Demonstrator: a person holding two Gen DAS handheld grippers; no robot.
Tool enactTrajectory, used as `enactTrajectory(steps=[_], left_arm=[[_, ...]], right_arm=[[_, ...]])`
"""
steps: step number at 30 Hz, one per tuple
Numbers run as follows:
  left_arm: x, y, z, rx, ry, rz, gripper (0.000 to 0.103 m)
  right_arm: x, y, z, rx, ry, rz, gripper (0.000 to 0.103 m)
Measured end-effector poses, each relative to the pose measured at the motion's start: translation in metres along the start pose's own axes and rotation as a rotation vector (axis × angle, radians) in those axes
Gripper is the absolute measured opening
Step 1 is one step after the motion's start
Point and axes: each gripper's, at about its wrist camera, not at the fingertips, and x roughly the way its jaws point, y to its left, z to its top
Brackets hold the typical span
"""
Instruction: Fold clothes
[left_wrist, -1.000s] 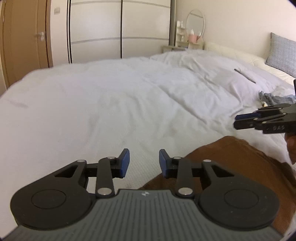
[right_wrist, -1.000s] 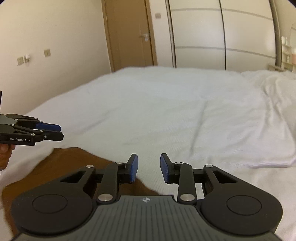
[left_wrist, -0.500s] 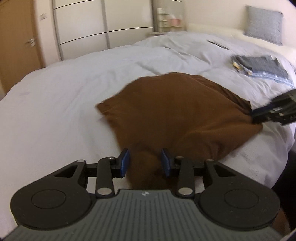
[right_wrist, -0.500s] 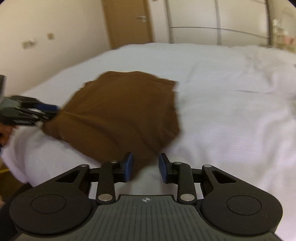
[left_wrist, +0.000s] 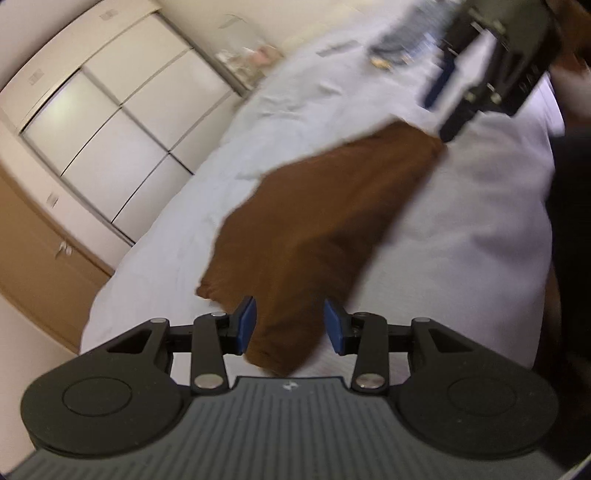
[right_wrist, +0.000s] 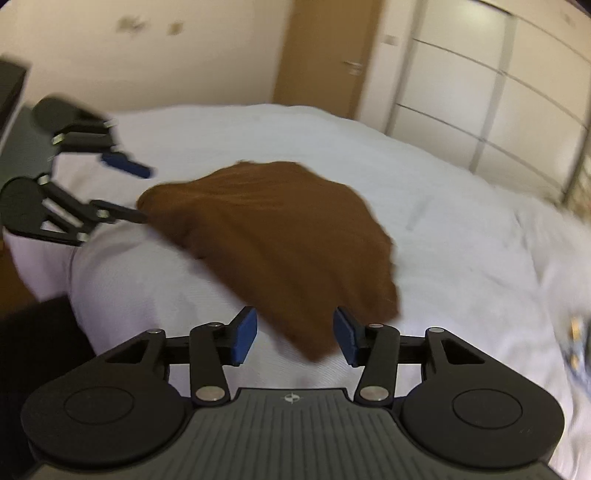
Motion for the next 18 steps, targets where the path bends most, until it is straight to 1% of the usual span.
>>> enactTrajectory(steps=[4, 6, 7, 9, 10, 11, 12, 13, 15, 18], left_arm=[[0.022, -0.023, 0.002, 0.115, 0.021, 0.031, 0.036], [0.036, -0.031, 0.001, 0.163, 0.032, 0.045, 0.036], [0.043, -0.034, -0.001, 0.187, 0.035, 0.055, 0.036], [0.052, -0.036, -0.006, 0.235, 0.031, 0.083, 0.037], [0.054, -0.035, -0.009, 0.248, 0.031, 0.089, 0.037], [0.056, -0.031, -0.012, 0.247, 0.036, 0.089, 0.033], [0.058, -0.026, -0.015, 0.228, 0.041, 0.078, 0.030], [0.059, -0.021, -0.018, 0.209, 0.047, 0.067, 0.027], [0.059, -0.014, -0.022, 0.166, 0.049, 0.044, 0.024], [0.059, -0.003, -0.019, 0.046, 0.055, -0.005, 0.023]], right_arm=[[0.033, 0.038, 0.014, -0.190, 0.022, -0.025, 0.049], [0.053, 0.055, 0.018, -0.295, 0.037, -0.056, 0.049], [0.063, 0.064, 0.019, -0.348, 0.045, -0.073, 0.050], [0.077, 0.075, 0.019, -0.440, 0.046, -0.110, 0.051], [0.083, 0.075, 0.017, -0.473, 0.048, -0.120, 0.047], [0.086, 0.073, 0.015, -0.490, 0.052, -0.127, 0.041], [0.089, 0.065, 0.013, -0.481, 0.066, -0.130, 0.015], [0.091, 0.055, 0.012, -0.462, 0.083, -0.131, 0.004], [0.090, 0.040, 0.008, -0.431, 0.100, -0.118, 0.004], [0.089, 0.035, 0.003, -0.433, 0.107, -0.099, 0.006]])
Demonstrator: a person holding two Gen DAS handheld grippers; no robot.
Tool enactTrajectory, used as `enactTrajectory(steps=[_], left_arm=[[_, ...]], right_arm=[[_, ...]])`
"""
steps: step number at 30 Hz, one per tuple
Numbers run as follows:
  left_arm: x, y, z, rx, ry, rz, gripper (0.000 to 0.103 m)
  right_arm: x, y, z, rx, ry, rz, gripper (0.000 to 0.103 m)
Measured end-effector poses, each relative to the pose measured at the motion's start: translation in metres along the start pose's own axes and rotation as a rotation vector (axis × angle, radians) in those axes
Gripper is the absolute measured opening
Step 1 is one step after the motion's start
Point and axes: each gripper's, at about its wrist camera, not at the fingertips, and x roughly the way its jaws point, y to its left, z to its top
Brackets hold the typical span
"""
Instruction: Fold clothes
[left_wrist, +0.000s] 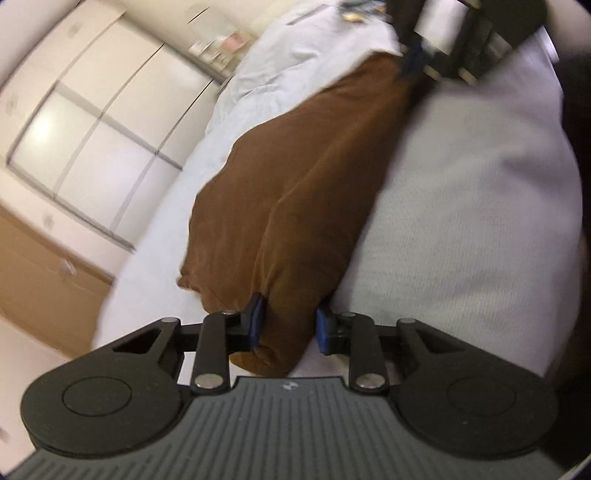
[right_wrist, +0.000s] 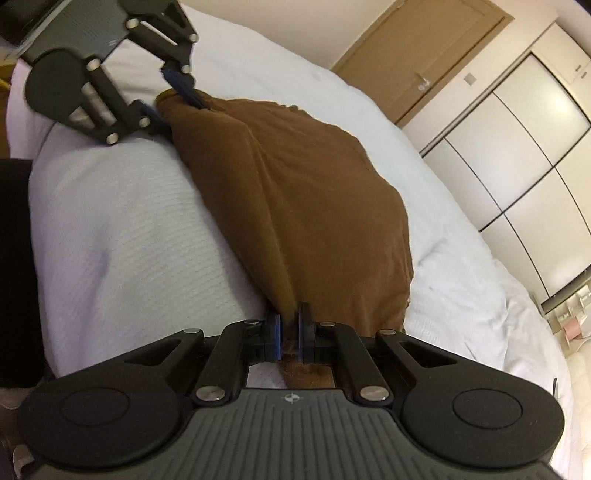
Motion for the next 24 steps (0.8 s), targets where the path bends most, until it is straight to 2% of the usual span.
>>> enactTrajectory(steps=[3, 12, 24], left_arm=[[0.004, 0.005, 0.008, -0.042, 0.024, -0.011, 0.023], [-0.013, -0.001, 0.006, -0.050, 0.050, 0.005, 0.024], [-0.024, -0.007, 0.002, -0.050, 0.063, 0.022, 0.026]], right_arm=[[0.004, 0.002, 0.003, 0.008, 0.005, -0.004, 0.008], [-0.019, -0.003, -0.019, 0.090, 0.016, -0.027, 0.009], [-0.036, -0.016, -0.032, 0.235, 0.039, -0.018, 0.024]])
